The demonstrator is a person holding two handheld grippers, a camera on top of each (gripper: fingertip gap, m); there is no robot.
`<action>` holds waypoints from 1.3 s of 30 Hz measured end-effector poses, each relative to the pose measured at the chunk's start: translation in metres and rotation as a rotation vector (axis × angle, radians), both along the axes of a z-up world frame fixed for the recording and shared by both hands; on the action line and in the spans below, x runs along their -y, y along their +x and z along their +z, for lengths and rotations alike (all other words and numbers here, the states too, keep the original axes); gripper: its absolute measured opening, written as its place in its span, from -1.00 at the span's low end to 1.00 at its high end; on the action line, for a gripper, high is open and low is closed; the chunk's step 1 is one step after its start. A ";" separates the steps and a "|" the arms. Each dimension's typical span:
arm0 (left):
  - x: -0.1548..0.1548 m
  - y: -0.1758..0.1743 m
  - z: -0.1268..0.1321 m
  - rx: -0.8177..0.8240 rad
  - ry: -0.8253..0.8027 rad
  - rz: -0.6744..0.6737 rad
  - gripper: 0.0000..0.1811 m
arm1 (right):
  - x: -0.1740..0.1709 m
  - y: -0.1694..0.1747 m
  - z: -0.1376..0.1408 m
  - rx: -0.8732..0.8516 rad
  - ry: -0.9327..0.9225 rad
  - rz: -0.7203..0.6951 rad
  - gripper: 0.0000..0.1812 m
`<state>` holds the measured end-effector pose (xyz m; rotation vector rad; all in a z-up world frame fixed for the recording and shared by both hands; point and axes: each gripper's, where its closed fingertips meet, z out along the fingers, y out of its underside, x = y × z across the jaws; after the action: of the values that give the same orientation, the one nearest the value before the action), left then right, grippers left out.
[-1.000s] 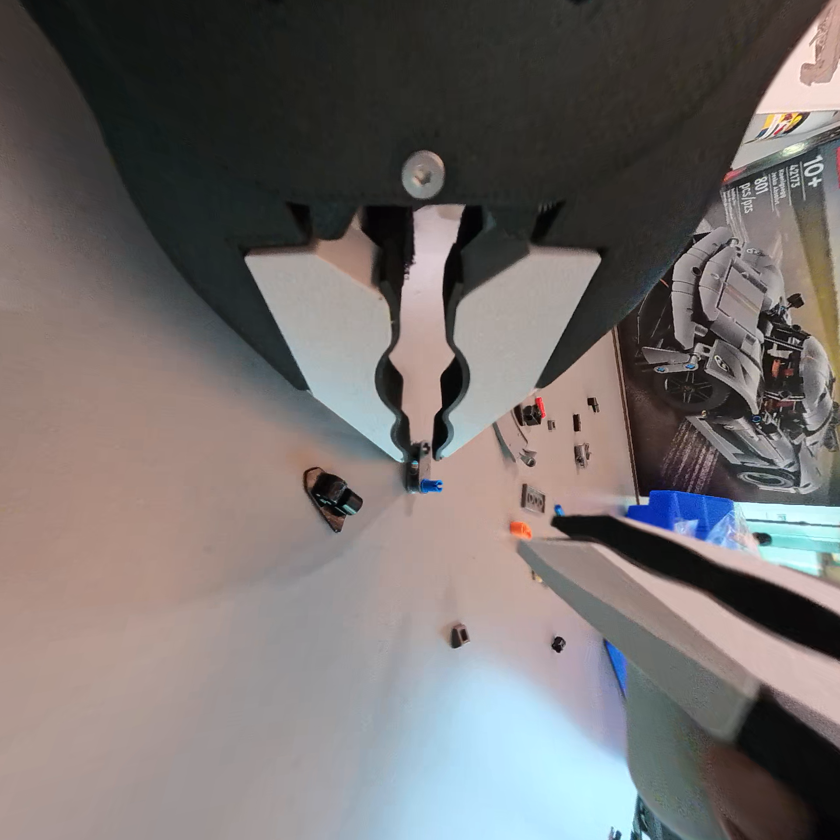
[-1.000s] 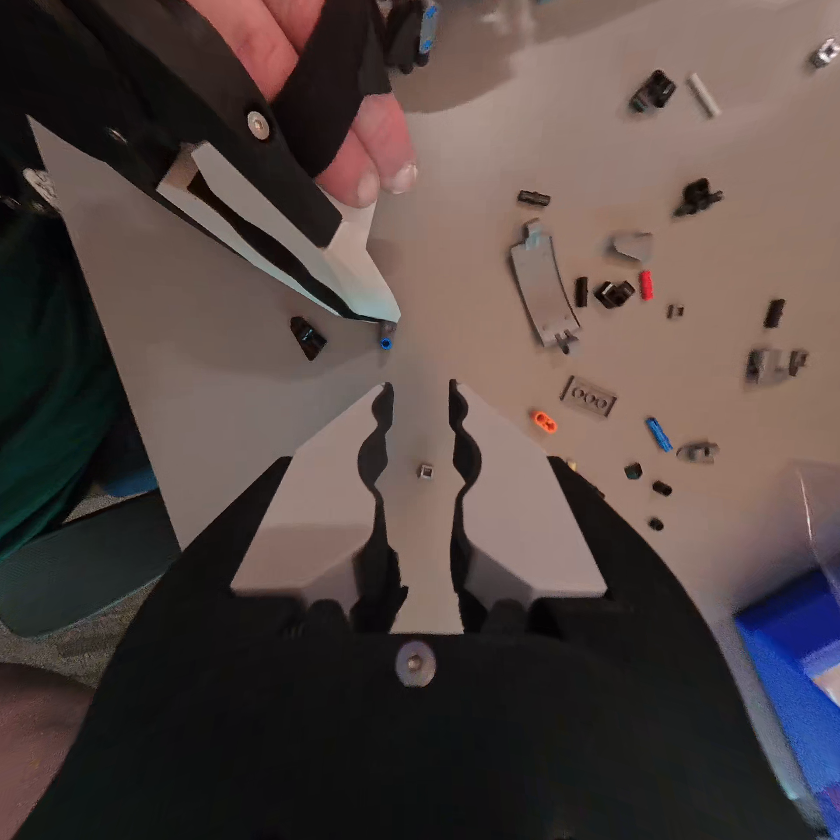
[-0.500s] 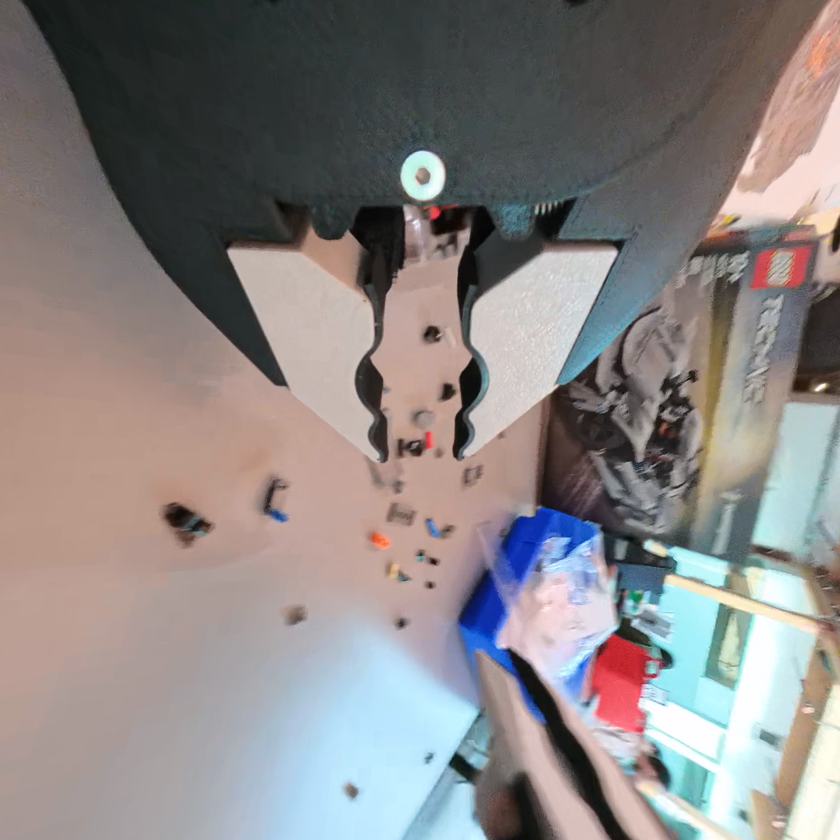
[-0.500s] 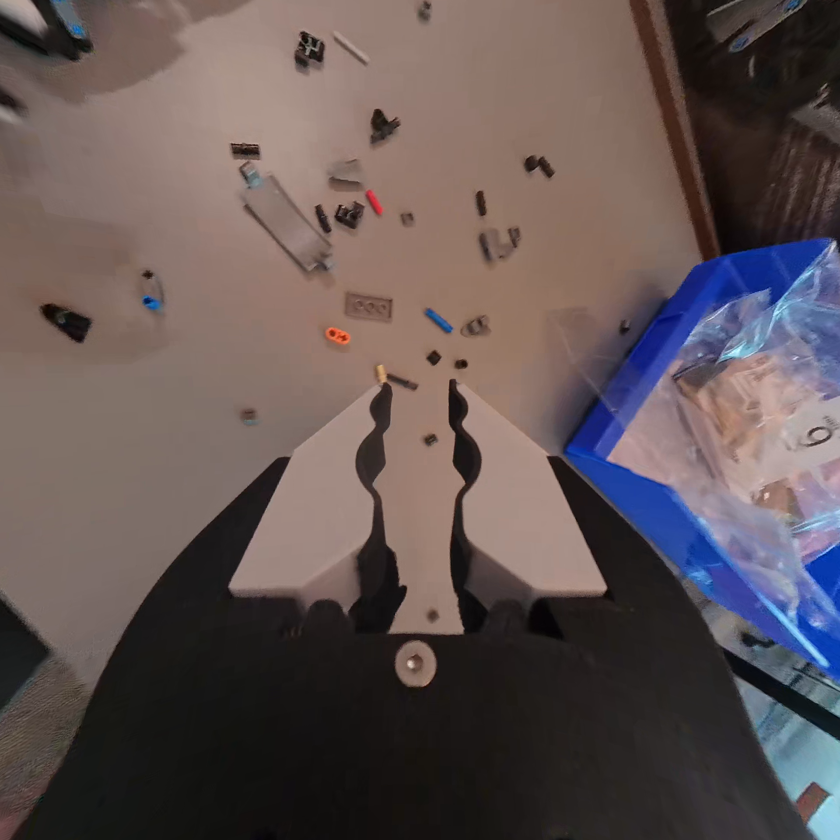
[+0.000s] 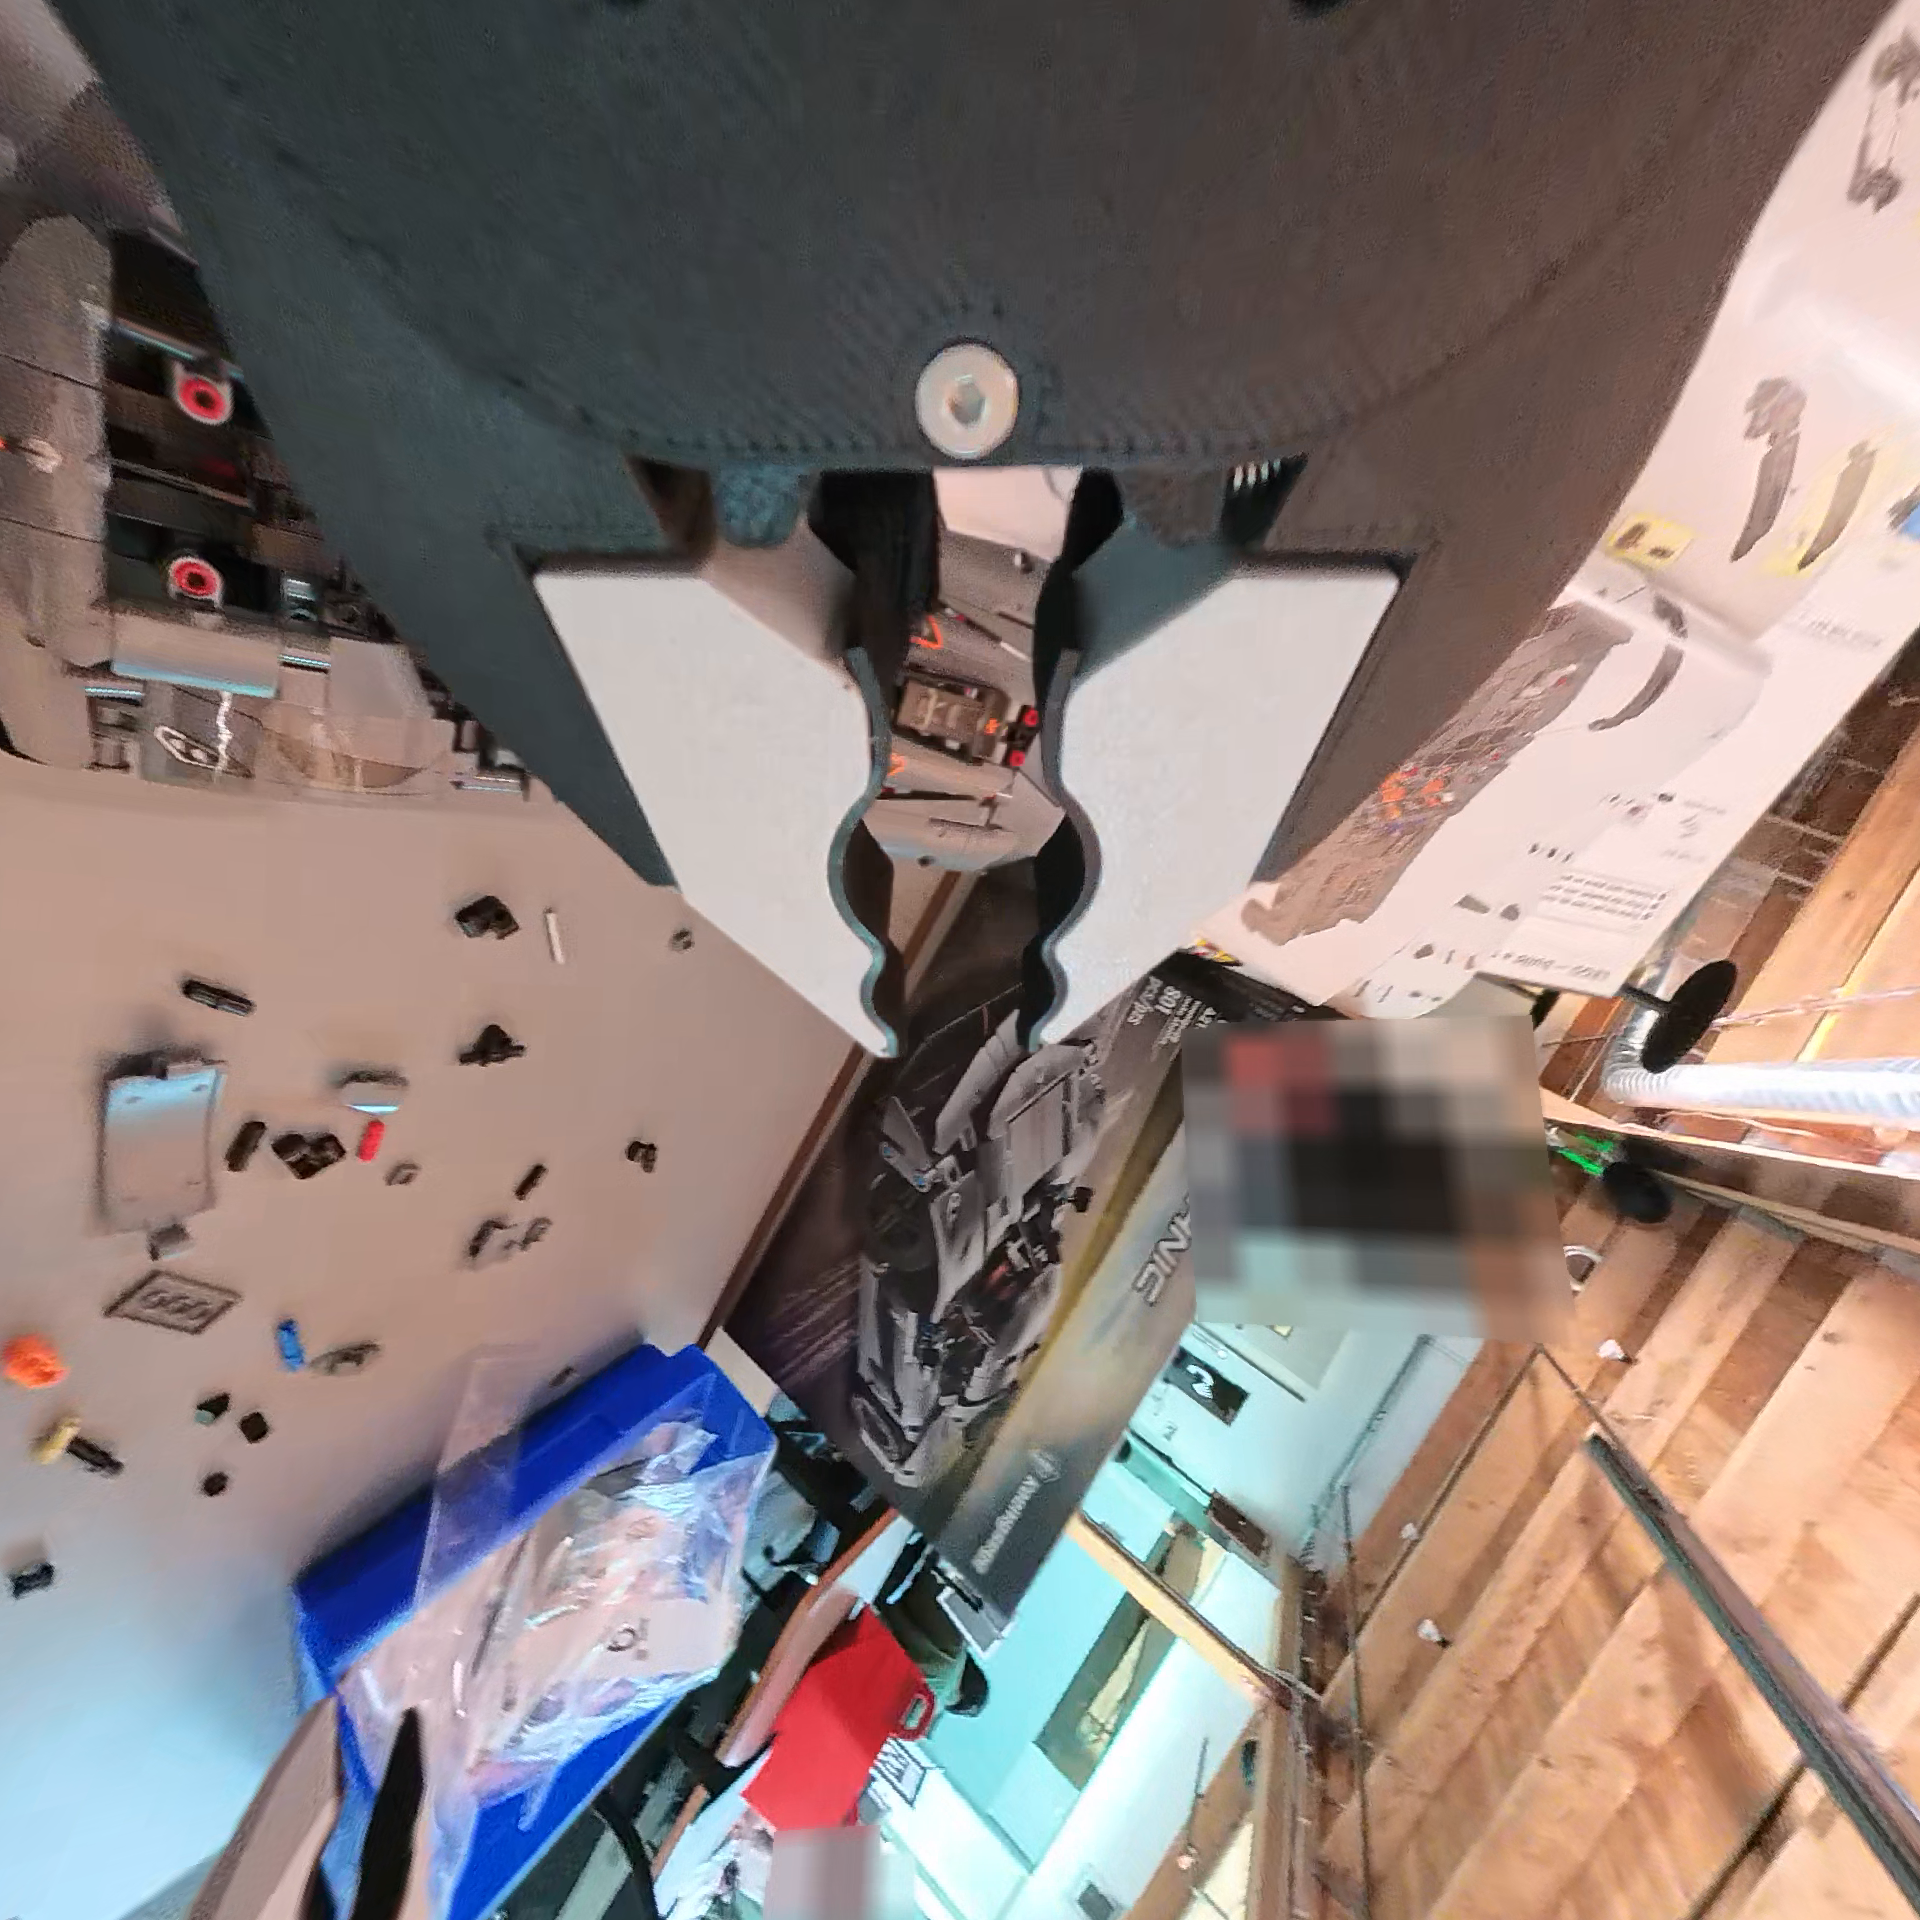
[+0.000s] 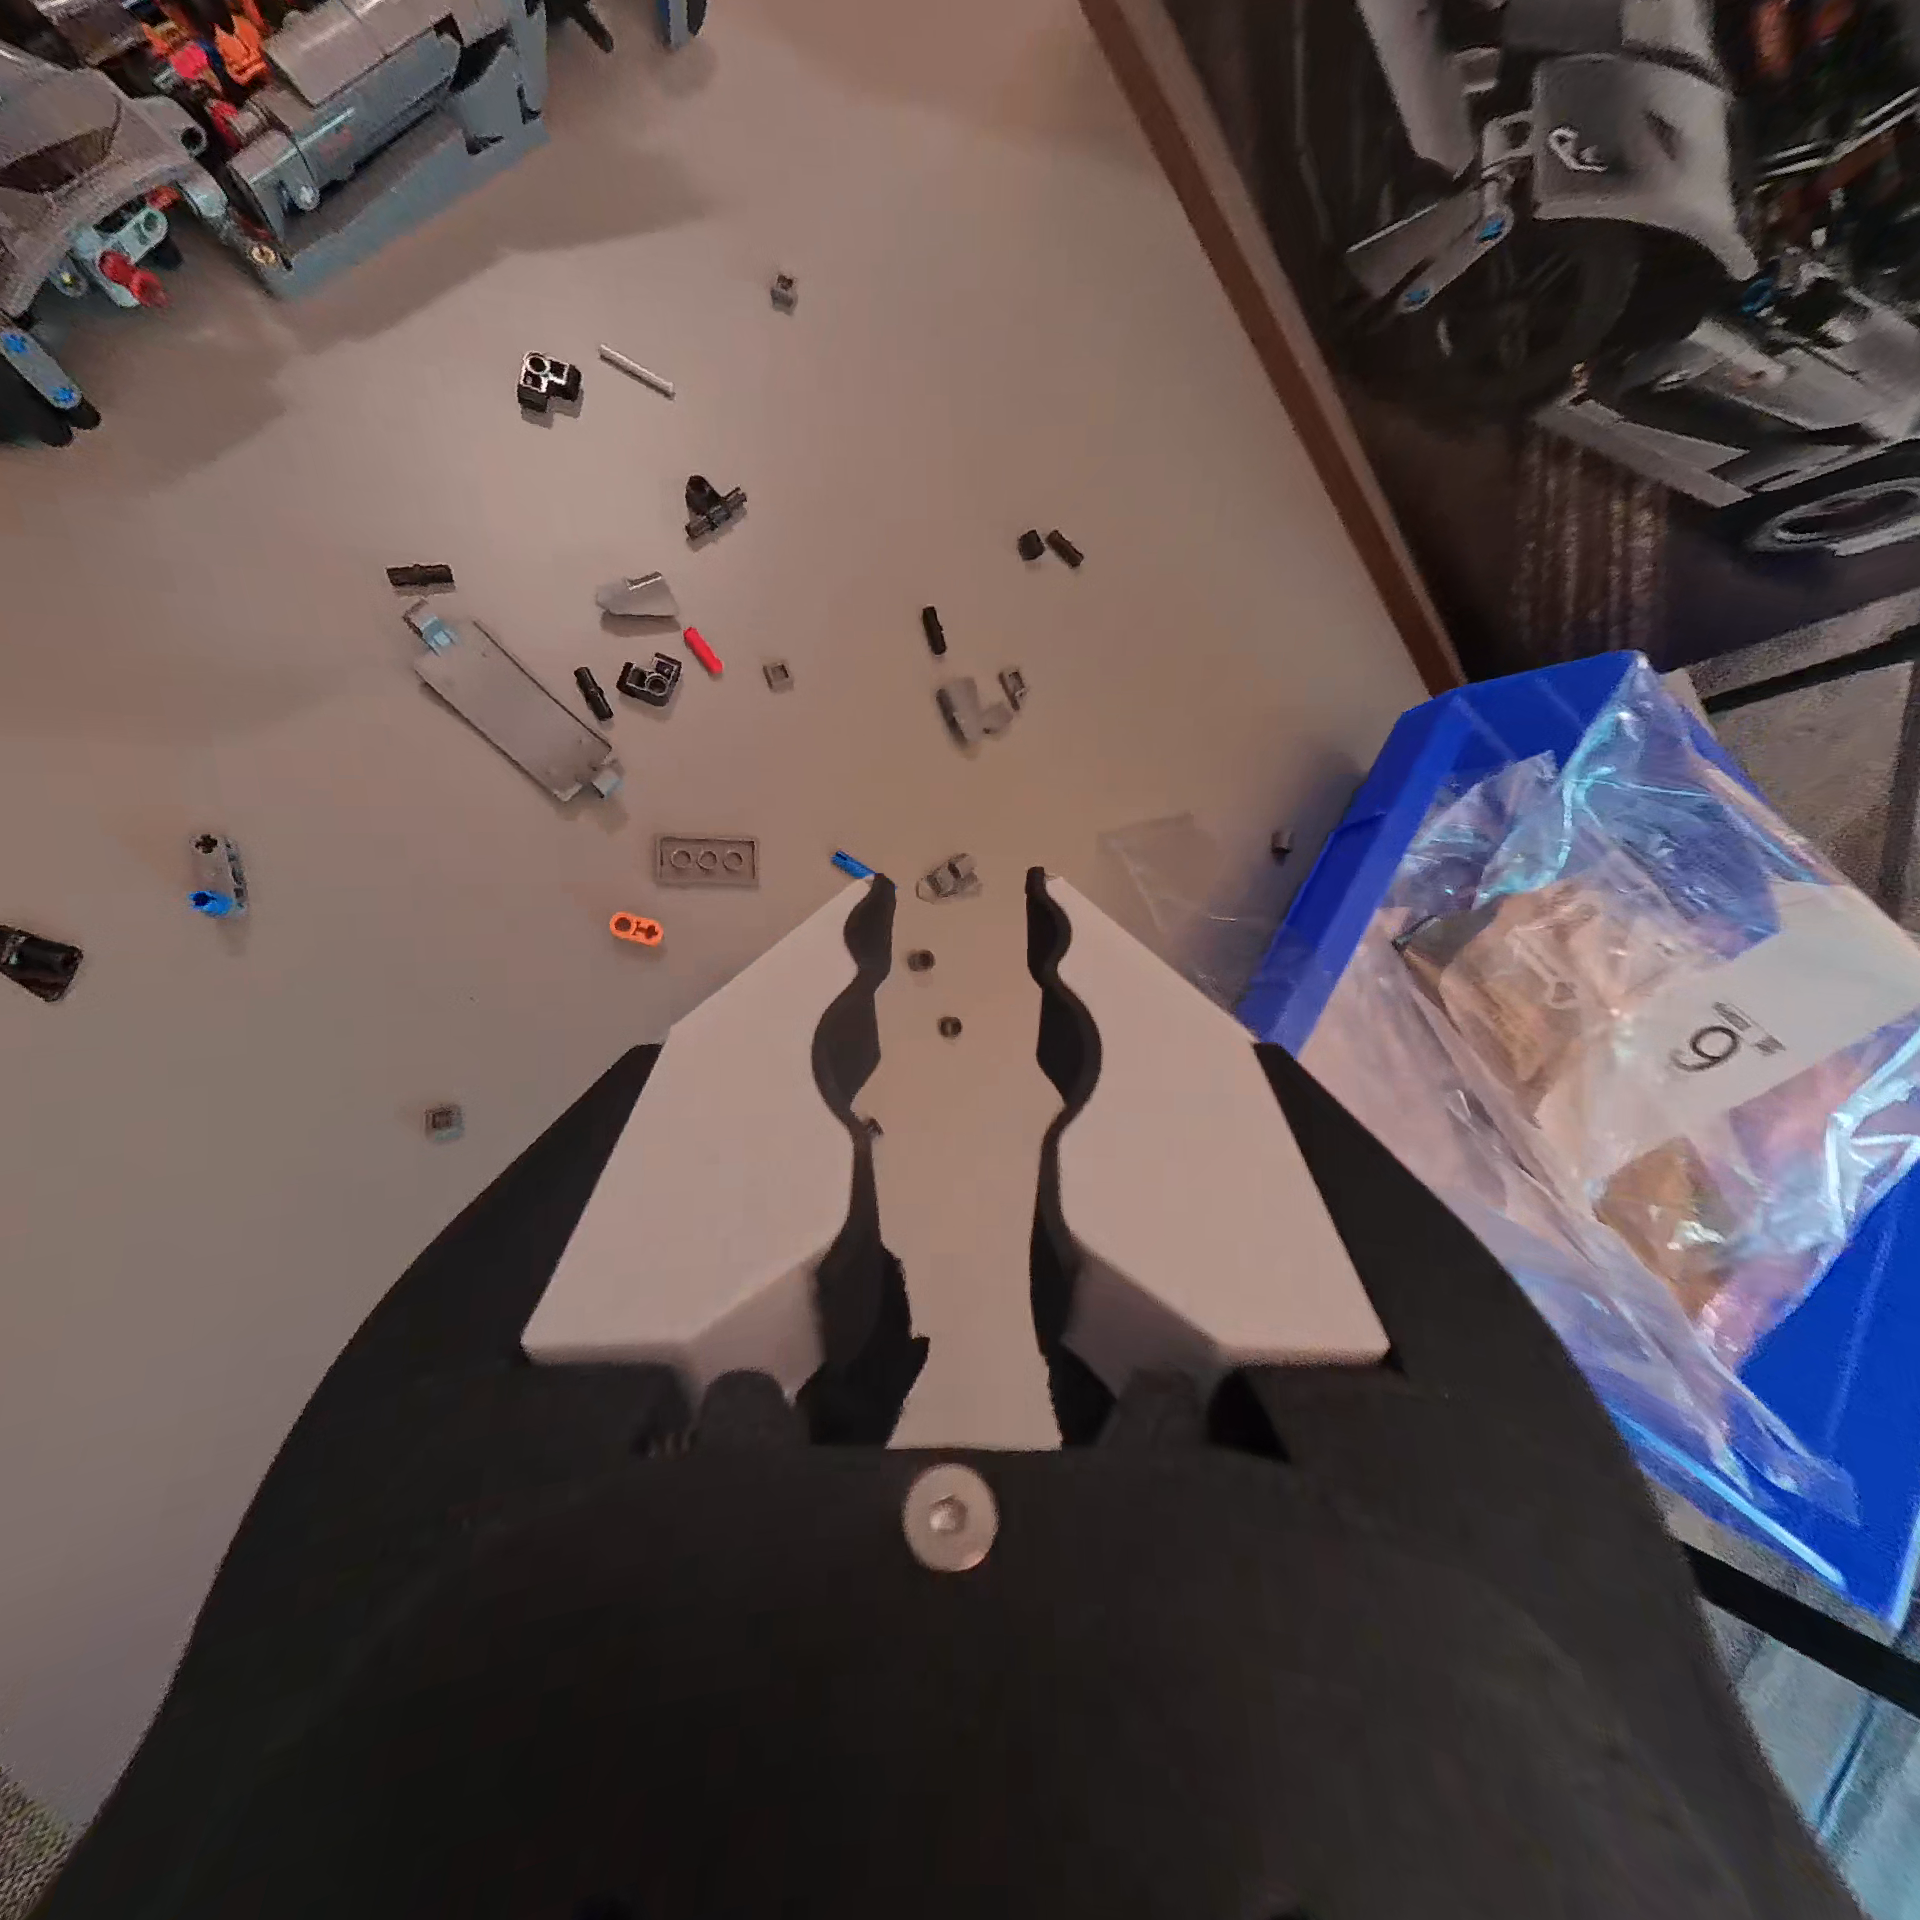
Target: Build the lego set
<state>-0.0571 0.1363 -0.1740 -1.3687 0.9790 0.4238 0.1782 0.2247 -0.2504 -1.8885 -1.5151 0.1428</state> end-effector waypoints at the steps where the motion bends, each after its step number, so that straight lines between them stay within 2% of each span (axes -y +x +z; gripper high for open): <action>1: 0.001 -0.003 0.004 0.009 0.009 0.005 -0.80 | 0.001 0.003 0.006 0.001 0.013 -0.009 -0.73; 9: 0.013 -0.009 0.018 -0.016 0.020 0.027 -0.80 | 0.012 0.028 0.066 -0.122 0.143 -0.111 -0.71; 15: 0.048 -0.013 0.022 0.023 -0.040 0.015 -0.75 | 0.016 0.046 0.087 -0.204 0.172 -0.183 -0.66; 18: 0.071 -0.021 0.014 0.067 -0.044 0.022 -0.76 | 0.022 0.036 0.085 -0.254 0.140 -0.151 -0.66; 25: 0.108 -0.054 -0.040 0.192 -0.107 0.087 -0.76 | 0.030 -0.020 0.066 -0.292 0.098 -0.046 -0.60; 30: 0.111 -0.072 -0.074 0.195 -0.071 0.151 -0.77 | 0.029 -0.064 0.047 -0.296 0.088 0.006 -0.56; 33: 0.107 -0.072 -0.089 0.216 -0.036 0.151 -0.81 | 0.028 -0.083 0.033 -0.300 0.056 0.019 -0.54; 34: 0.105 -0.070 -0.097 0.216 -0.069 0.150 -0.80 | 0.027 -0.087 0.030 -0.303 0.056 0.016 -0.55; 39: 0.106 -0.058 -0.092 0.221 -0.060 0.104 -0.82 | 0.027 -0.100 0.017 -0.309 0.032 0.003 -0.55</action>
<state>-0.1154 0.0307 -0.2661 -1.4907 0.7463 0.3147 0.0777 0.1980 -0.2339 -1.7459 -1.3021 0.3911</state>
